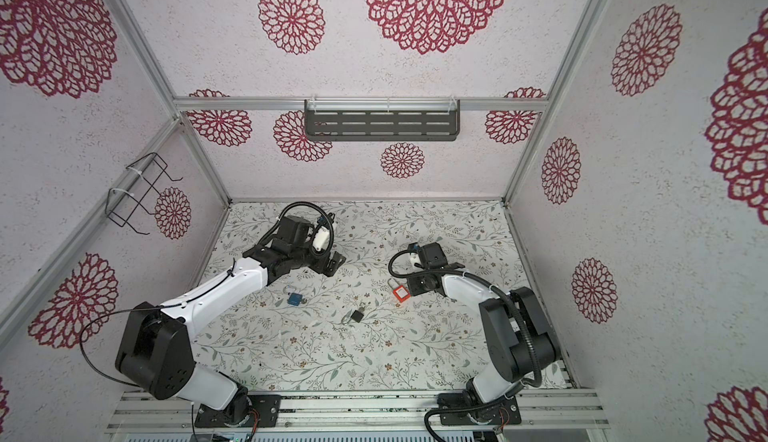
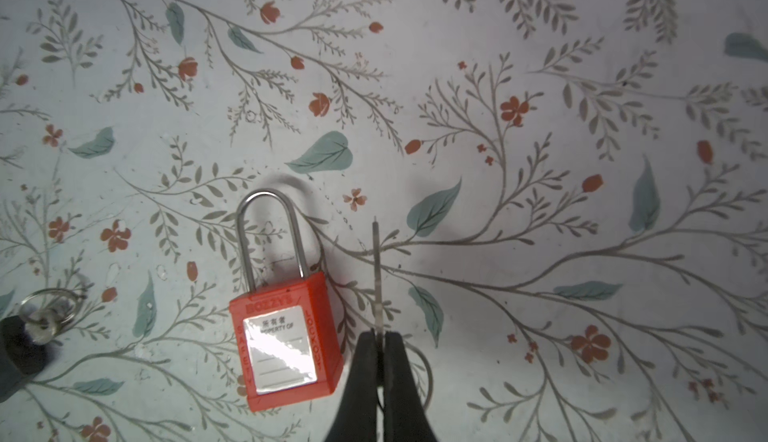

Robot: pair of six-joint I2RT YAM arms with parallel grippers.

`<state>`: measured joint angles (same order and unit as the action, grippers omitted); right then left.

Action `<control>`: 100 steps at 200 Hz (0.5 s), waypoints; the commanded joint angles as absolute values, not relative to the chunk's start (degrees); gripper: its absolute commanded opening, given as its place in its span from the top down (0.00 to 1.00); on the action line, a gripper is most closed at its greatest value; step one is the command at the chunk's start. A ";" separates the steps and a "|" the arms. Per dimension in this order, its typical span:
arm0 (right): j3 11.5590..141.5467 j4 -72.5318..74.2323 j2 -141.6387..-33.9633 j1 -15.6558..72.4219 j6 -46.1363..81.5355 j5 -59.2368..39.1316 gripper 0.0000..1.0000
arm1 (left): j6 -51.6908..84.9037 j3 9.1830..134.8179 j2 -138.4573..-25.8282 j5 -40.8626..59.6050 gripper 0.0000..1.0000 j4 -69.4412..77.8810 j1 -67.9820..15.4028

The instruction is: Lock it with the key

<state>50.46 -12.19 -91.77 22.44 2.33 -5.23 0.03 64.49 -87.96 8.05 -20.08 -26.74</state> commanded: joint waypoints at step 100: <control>52.96 -14.33 -95.35 22.86 3.10 -2.75 0.83 | -2.06 55.75 -80.03 1.97 0.03 -11.64 -27.49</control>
<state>51.94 -13.04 -95.81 22.65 2.63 -4.69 -1.74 56.21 -81.01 3.70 -14.41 -27.11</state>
